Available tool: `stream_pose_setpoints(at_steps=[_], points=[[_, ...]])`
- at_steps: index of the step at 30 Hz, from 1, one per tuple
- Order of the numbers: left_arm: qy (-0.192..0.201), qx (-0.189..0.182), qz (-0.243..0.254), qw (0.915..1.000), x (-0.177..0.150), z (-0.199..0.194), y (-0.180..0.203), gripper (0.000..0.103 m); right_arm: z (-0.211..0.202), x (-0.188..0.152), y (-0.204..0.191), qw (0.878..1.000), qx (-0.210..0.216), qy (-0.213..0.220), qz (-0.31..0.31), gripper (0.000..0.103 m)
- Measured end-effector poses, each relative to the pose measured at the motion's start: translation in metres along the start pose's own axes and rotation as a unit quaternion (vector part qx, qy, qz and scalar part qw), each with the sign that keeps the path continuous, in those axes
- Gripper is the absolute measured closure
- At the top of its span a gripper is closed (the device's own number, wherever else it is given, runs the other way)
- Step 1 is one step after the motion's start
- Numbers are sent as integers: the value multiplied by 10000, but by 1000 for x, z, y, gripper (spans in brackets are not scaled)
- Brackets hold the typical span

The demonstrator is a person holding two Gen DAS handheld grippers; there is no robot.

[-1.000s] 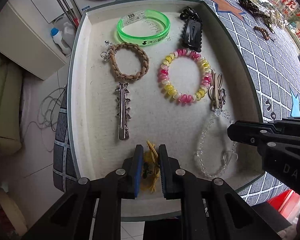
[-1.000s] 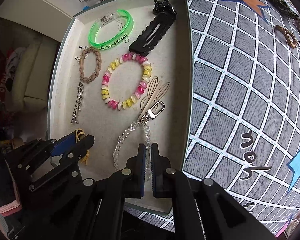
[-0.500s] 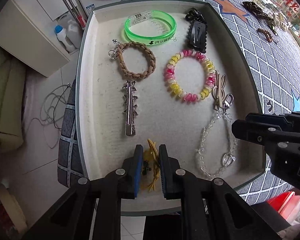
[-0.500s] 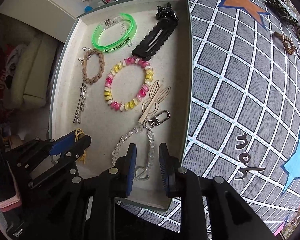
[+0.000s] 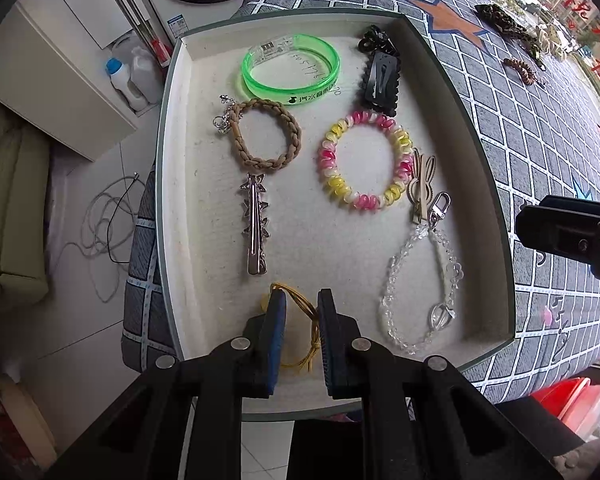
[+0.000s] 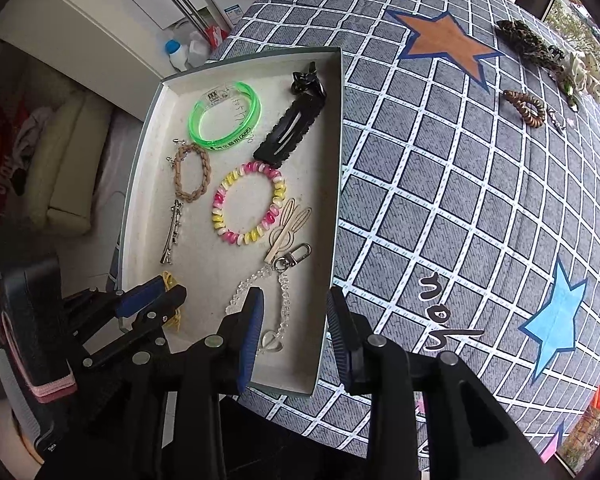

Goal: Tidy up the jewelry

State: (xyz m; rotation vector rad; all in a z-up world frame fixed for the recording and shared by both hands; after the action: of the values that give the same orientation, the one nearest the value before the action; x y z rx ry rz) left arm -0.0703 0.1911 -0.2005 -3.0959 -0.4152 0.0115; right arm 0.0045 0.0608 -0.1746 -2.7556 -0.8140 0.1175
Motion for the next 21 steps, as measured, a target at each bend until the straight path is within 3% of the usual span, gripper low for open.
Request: stream_pose_setpoints(at_steps=[2, 3, 4, 5, 6, 14, 18, 21], points=[[6, -14, 0, 10000, 0, -3, 1, 80, -1, -3, 8, 10000, -21, 0, 45, 67], [6, -12, 0, 10000, 1, -4, 1, 75, -10, -4, 8, 10000, -34, -4, 72, 67], [6, -2, -4, 10000, 1, -5, 2, 59, -8, -6, 8, 9999, -48, -11, 96, 67], [31, 40, -35, 10000, 1, -7, 1, 12, -9, -7, 10, 9999, -61, -19, 118, 67], [145, 115, -74, 9998, 1, -13, 0, 0, -7, -8, 11, 9999, -71, -21, 137, 67], [194, 150, 33, 9997, 5, -24, 4, 0, -14, -14, 19, 9996, -156, -40, 219, 66], [206, 230, 70, 9995, 4, -25, 3, 0, -14, -14, 19, 9995, -225, -62, 198, 50], [199, 329, 116, 9992, 2, -25, 0, 0, -15, -13, 16, 9995, -266, -96, 151, 47]])
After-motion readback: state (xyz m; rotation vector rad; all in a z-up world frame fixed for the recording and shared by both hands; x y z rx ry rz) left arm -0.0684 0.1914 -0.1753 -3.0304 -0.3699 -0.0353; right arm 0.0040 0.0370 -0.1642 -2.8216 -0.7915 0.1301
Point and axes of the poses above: each gripper's, at about its wrist camera, not at the fingertips, and z roughly the way its jaws point, y to its right, x to its top, the point moved 6 cm from there along z, roughly the way its jaws point, and after that the axes turned 8 degrees about -y, right-handed, at the moved point
